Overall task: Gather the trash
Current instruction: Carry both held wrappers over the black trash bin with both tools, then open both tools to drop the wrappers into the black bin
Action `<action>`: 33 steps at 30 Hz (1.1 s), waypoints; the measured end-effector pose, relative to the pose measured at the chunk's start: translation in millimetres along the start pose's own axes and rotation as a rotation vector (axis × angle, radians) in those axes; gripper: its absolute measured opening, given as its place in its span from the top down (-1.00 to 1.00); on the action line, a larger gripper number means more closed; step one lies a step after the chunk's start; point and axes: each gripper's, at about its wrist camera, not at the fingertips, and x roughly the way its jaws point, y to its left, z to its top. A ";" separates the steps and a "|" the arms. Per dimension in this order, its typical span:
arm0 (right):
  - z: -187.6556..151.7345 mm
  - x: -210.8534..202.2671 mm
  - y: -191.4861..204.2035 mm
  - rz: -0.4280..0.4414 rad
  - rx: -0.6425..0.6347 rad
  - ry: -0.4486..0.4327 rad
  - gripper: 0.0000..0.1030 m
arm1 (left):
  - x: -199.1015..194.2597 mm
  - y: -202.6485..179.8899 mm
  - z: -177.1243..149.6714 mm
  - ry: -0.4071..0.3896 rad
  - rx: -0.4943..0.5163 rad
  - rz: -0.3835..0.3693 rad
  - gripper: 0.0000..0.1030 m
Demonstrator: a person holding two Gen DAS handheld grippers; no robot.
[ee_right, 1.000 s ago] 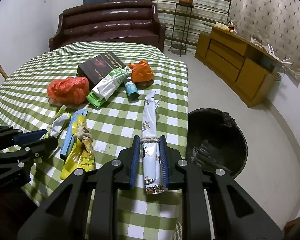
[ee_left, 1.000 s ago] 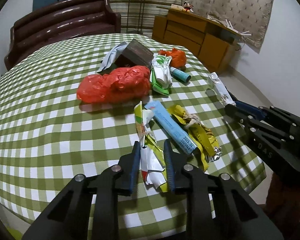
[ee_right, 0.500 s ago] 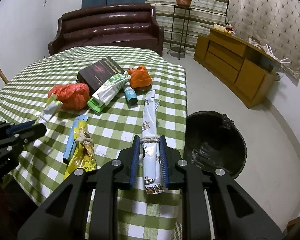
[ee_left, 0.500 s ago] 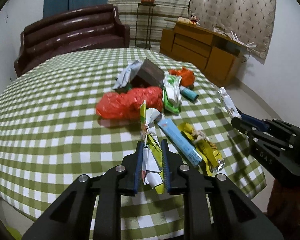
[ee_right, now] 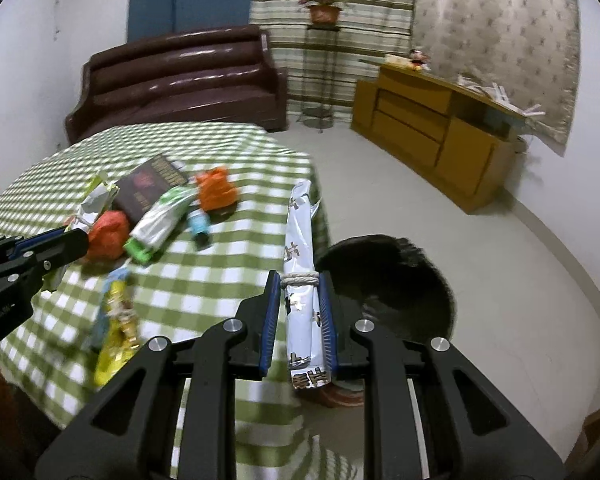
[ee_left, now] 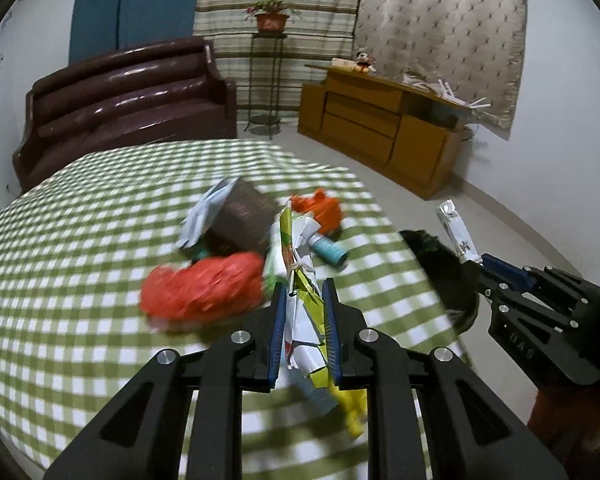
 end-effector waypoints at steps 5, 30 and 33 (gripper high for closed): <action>5.3 5.7 -26.8 -0.058 0.051 -0.007 0.62 | 18.9 -23.5 14.5 0.000 0.020 -0.041 0.62; 8.1 57.9 -96.3 -0.113 0.188 0.040 0.62 | 106.2 -112.4 48.3 0.073 0.144 -0.067 0.61; 8.2 64.5 -100.3 -0.113 0.200 0.048 0.62 | 108.3 -117.2 44.3 0.077 0.155 -0.066 0.60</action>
